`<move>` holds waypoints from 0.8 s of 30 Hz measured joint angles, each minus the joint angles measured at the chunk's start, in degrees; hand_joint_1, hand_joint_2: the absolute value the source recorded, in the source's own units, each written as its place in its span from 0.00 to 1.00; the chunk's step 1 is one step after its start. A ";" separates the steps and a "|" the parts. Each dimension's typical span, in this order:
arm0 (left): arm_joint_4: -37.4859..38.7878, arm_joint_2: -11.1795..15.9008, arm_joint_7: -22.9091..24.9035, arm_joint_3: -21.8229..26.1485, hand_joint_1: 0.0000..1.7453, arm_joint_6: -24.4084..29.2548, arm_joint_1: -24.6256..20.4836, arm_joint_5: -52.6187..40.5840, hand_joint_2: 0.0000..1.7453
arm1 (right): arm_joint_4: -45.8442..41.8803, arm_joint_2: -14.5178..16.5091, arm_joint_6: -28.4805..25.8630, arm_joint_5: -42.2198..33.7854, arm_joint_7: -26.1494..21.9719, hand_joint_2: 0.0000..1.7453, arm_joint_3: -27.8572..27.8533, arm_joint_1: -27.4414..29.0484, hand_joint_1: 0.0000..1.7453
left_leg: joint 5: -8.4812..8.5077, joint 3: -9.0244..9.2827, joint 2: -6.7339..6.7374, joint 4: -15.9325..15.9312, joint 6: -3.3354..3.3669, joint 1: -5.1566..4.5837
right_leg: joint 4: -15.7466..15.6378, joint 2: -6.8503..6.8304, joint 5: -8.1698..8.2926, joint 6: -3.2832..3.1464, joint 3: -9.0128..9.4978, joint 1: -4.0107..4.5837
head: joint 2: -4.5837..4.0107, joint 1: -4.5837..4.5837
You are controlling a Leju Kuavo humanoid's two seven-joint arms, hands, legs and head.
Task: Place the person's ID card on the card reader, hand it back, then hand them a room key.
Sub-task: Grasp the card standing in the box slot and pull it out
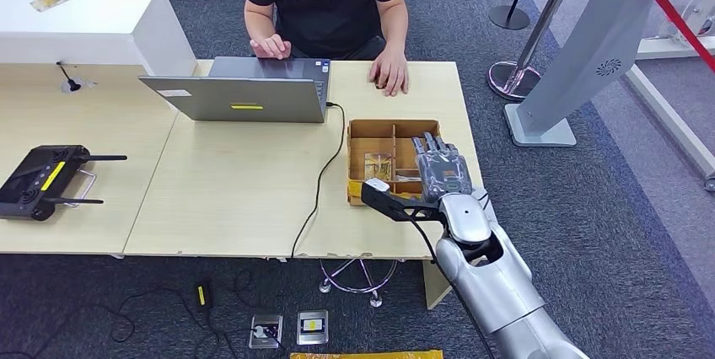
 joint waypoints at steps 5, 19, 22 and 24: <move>0.00 -0.23 -0.01 0.44 0.00 0.40 -0.07 0.04 0.00 | 0.63 0.27 0.00 -0.23 -0.37 1.00 0.32 -0.37 0.70 | 0.00 0.00 0.00 0.00 0.00 0.00 | 0.00 0.00 0.00 0.00 0.00 0.00 | 0.00 0.00; -0.02 -1.92 -0.02 1.33 0.00 4.05 -0.18 0.69 0.00 | 2.54 0.60 -0.61 -0.36 -1.13 1.00 0.58 -0.82 0.00 | 0.00 0.00 0.00 0.00 0.00 0.00 | -0.01 0.00 0.00 0.00 0.00 0.00 | 0.00 -0.01; -0.03 -2.42 -0.02 1.81 0.00 4.99 -0.20 1.07 0.00 | 3.03 0.60 -0.88 -0.56 -1.36 1.00 0.59 -1.00 0.00 | 0.00 0.00 0.00 0.00 0.00 0.00 | -0.01 0.00 0.00 0.00 0.00 0.00 | 0.00 -0.01; -0.04 -2.81 -0.02 2.06 0.00 5.62 -0.26 1.54 0.00 | 3.23 0.60 -0.97 -0.74 -1.46 1.00 0.60 -1.27 0.00 | 0.00 0.00 0.00 0.00 0.00 0.00 | -0.01 0.00 0.00 0.00 -0.01 0.00 | 0.00 -0.01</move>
